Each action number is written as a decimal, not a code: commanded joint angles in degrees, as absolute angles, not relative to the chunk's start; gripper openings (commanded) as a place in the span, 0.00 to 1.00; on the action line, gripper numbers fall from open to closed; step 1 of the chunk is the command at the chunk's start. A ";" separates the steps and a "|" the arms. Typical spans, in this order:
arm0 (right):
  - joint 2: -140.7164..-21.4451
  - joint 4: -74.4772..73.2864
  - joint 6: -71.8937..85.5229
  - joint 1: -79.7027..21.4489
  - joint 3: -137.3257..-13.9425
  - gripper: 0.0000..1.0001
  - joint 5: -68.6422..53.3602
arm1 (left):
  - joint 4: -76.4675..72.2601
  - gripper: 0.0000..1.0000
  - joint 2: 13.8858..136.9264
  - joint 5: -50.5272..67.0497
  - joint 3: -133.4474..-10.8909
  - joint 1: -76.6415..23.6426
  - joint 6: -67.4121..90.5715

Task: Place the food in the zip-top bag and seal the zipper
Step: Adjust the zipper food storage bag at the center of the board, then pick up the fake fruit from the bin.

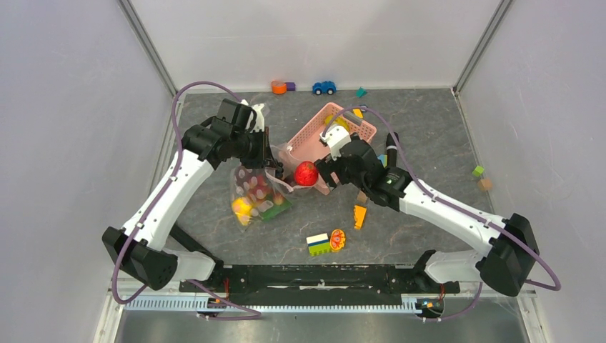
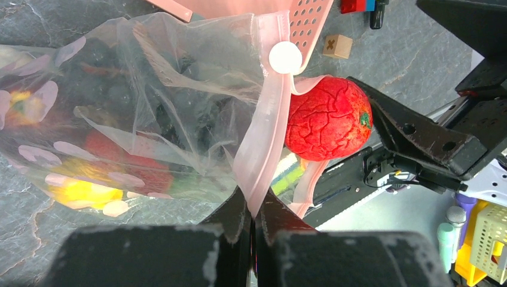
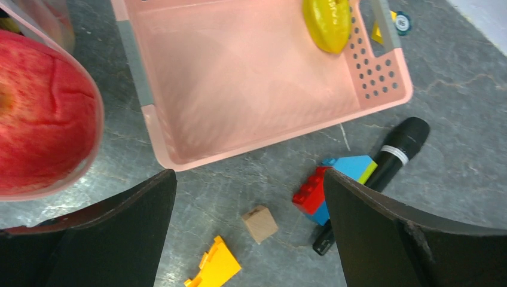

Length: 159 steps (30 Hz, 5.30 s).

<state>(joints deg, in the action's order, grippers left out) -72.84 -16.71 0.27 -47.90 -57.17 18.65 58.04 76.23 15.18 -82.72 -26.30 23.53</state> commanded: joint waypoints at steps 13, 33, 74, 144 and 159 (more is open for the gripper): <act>-75.79 -4.86 5.28 -48.95 -61.16 0.98 -1.45 | 53.88 0.02 74.12 18.54 -82.84 -25.14 23.81; -70.74 -5.42 9.01 -49.04 -52.06 0.98 -0.37 | 53.20 0.02 73.45 20.69 -82.71 -23.82 23.99; -82.24 -14.04 -3.15 -49.04 -81.86 0.03 -14.97 | 65.64 0.07 69.66 2.74 -90.47 -21.22 24.25; -122.70 6.62 -45.63 -28.48 -88.79 0.97 10.94 | 59.12 0.02 67.05 1.48 -84.88 -17.27 24.59; -129.37 8.79 -43.33 -28.45 -89.62 0.49 15.01 | 58.20 0.02 67.66 3.07 -83.94 -15.91 24.56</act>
